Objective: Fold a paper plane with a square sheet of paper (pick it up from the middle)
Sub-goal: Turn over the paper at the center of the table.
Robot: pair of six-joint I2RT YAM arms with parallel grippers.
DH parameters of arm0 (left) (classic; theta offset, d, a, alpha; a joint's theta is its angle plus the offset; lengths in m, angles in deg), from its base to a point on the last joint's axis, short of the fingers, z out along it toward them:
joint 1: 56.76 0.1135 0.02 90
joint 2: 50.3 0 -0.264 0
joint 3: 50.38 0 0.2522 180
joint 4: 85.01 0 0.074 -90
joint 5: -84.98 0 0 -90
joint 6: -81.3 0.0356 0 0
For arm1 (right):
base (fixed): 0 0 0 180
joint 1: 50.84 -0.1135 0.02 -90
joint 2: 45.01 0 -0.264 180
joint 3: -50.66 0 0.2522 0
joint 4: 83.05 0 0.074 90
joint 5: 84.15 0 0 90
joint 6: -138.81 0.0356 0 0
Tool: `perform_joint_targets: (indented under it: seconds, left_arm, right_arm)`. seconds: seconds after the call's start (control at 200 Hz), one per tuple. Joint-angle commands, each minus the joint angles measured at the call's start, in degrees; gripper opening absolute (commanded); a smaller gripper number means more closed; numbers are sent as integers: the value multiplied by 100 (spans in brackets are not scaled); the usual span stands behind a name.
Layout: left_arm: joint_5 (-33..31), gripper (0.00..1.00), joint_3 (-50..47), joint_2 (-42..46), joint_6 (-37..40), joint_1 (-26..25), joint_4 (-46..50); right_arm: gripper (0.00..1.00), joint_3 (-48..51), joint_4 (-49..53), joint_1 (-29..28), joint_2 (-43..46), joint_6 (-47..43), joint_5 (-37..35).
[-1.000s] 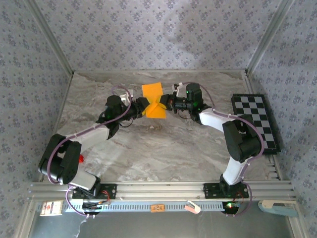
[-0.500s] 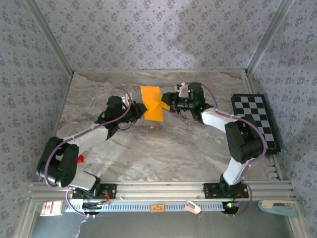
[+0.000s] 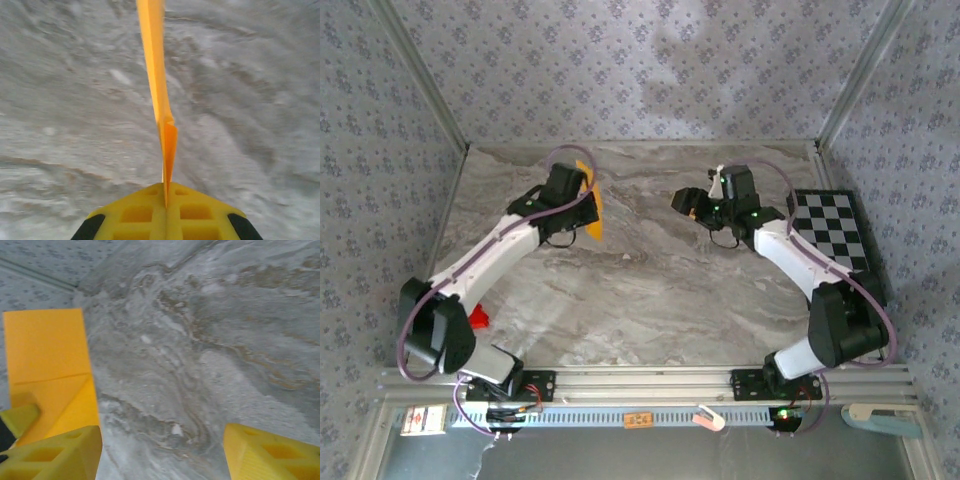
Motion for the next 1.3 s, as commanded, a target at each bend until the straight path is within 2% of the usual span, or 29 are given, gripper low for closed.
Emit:
perform_joint_targets:
  seconds: [0.0,0.17,0.31,0.535,0.62,0.68,0.89,1.034,1.144,1.294]
  left_arm:
    - [-1845,4,617,-696,651,-289,1848]
    - [-2535,5,1200,-1607,648,-656,2283]
    - [-2574,4,1482,-2265,606,-831,2241]
    - [-1163,8,1653,-3023,260,-966,1720]
    - [-676,15,1698,-3178,145,-1003,1569]
    - [-304,24,1685,-3205,117,-1003,1412]
    - [1036,49,1406,-2837,-53,-809,708]
    - [1796,63,843,-2033,-300,-440,-54]
    - [1966,68,249,-1316,-541,-64,-537]
    - [1661,79,-532,-382,-702,508,-774]
  right_arm:
    - [67,-29,465,85,126,-287,-490]
    - [67,58,489,133,140,-235,-593]
    - [67,156,625,238,208,-141,-836]
    - [66,412,562,385,281,35,-915]
    - [66,445,574,416,278,50,-925]
    - [66,448,609,451,283,51,-927]
    - [65,422,640,484,202,44,-875]
    - [61,255,722,366,-121,-34,-664]
    - [58,-73,855,-4,-512,-164,-551]
    - [55,-734,1001,-761,-1248,-269,-458]
